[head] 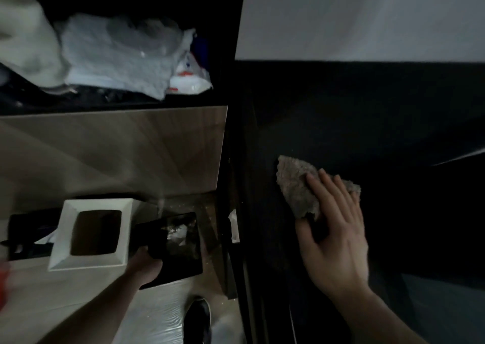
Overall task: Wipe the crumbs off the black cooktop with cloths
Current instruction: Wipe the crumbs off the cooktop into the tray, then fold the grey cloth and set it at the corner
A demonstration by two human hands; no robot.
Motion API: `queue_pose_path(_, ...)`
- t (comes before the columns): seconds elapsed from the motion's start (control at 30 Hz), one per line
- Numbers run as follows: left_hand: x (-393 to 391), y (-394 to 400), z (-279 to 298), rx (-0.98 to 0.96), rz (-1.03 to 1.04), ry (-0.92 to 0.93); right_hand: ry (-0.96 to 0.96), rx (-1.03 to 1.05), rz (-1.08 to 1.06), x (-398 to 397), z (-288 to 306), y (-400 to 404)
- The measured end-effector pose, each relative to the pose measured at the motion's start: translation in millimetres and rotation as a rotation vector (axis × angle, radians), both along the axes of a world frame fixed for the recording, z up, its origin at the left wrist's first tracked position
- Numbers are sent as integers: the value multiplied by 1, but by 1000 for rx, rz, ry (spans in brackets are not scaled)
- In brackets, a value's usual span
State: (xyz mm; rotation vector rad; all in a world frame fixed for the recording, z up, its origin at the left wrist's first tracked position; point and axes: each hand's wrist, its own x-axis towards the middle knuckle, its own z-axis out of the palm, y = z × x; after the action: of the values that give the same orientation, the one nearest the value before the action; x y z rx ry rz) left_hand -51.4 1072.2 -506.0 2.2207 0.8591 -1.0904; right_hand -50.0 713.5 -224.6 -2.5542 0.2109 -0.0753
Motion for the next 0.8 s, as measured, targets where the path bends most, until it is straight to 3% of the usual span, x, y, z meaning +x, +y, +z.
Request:
queue_pose_path(0.1,6,-16,70,-122,-114,-85,1,128,4,-4,12,-1)
queue_pose_path(0.2,11,-29,154,-240,-135,-227,24,228,-191,2,31,-5)
queue_pose_path(0.33,8,-36,251,-315,-195,-380,341,8,-359,28,58,-11)
queue_pose_path(0.47,-6,-49,335,-402,-218,-508,613,152,-396,34,86,-10)
queue_pose_path(0.8,-48,-145,499,-554,-452,-664,398,348,-135,-82,215,-38)
